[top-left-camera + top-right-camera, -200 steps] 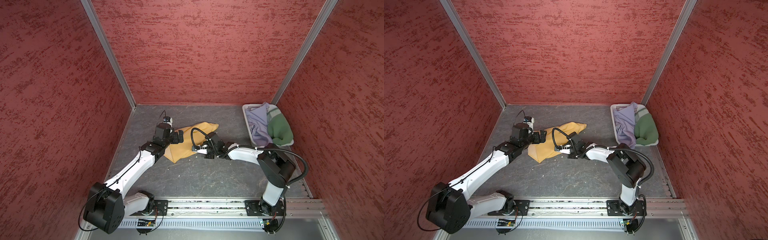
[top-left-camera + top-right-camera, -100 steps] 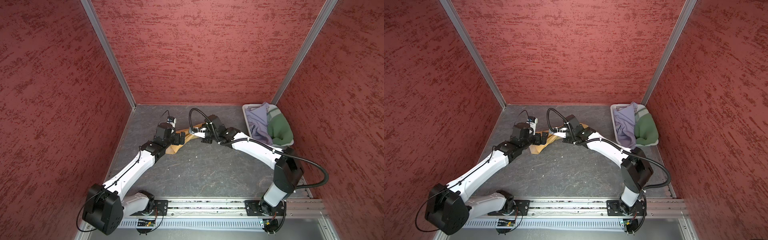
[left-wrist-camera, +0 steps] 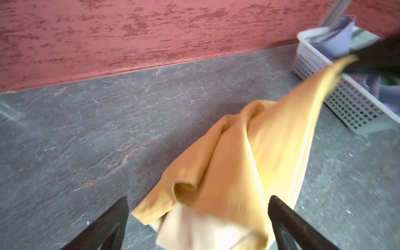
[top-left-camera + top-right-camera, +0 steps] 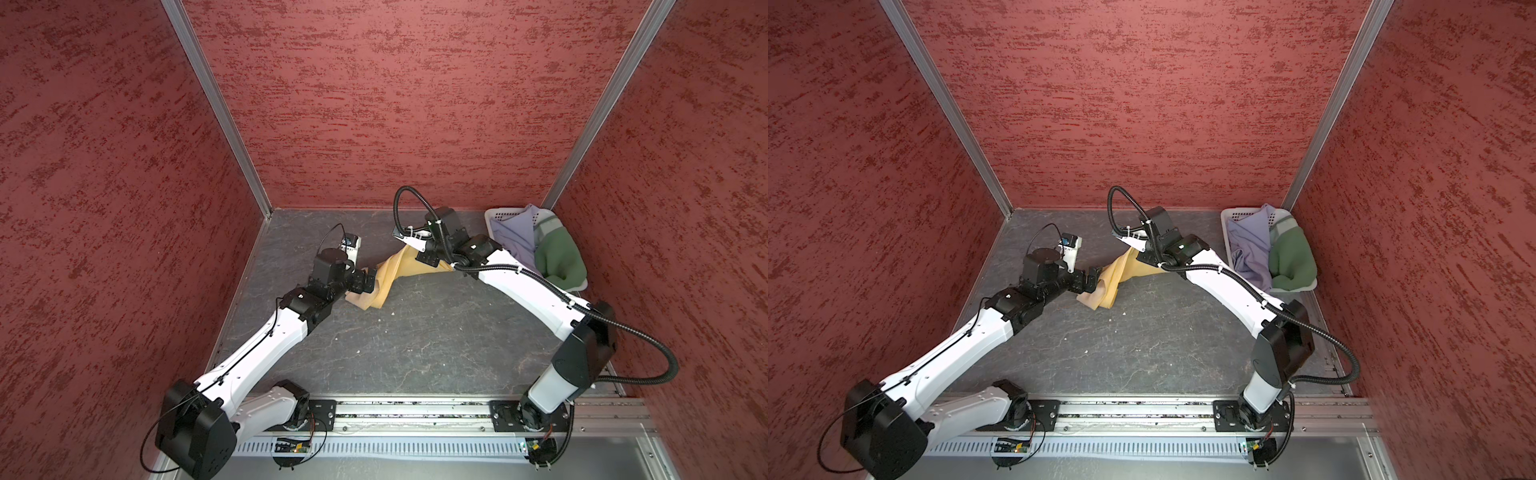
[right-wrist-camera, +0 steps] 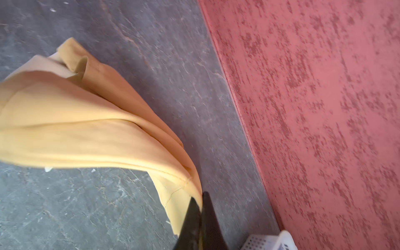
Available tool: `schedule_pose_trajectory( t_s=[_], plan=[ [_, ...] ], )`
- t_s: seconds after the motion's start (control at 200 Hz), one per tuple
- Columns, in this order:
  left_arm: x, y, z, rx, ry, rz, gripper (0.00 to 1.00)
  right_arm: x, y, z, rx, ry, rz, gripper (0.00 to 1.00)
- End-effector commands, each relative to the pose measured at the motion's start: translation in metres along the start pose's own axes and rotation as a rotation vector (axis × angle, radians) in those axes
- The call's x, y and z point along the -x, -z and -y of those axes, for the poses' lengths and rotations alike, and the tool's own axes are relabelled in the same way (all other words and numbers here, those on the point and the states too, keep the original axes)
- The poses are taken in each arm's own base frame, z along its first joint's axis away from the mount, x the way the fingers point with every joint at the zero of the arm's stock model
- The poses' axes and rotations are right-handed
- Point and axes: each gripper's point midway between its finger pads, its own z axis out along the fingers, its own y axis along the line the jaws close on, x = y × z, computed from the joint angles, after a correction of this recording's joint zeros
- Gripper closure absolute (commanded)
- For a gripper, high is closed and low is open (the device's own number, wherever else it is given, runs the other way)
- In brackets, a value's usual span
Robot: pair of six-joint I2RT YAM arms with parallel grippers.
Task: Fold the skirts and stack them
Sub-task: 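Lift the yellow skirt with both grippers, stretching it between them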
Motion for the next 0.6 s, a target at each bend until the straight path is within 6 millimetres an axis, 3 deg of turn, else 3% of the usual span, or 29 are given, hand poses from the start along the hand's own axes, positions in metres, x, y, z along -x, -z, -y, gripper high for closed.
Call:
schedule_pose_trajectory(
  t_s=[0.0, 0.17, 0.296, 0.421, 0.596],
  plan=[
    [0.007, 0.007, 0.014, -0.025, -0.084, 0.067, 0.00, 0.015, 0.021, 0.031, -0.088, -0.035, 0.022, 1.00],
    [0.012, 0.017, 0.048, -0.123, -0.166, 0.127, 0.02, 0.028, 0.019, 0.046, -0.106, -0.050, 0.016, 1.00],
    [0.004, 0.017, 0.074, -0.191, -0.220, 0.142, 0.03, 0.035, 0.017, 0.051, -0.116, -0.052, 0.027, 1.00],
    [-0.008, 0.005, 0.093, -0.197, -0.230, 0.141, 0.05, 0.035, 0.014, 0.052, -0.125, -0.055, 0.025, 1.00],
    [-0.009, -0.016, 0.113, -0.170, -0.188, 0.168, 0.08, 0.033, 0.010, 0.054, -0.138, -0.061, 0.012, 1.00]
  ],
)
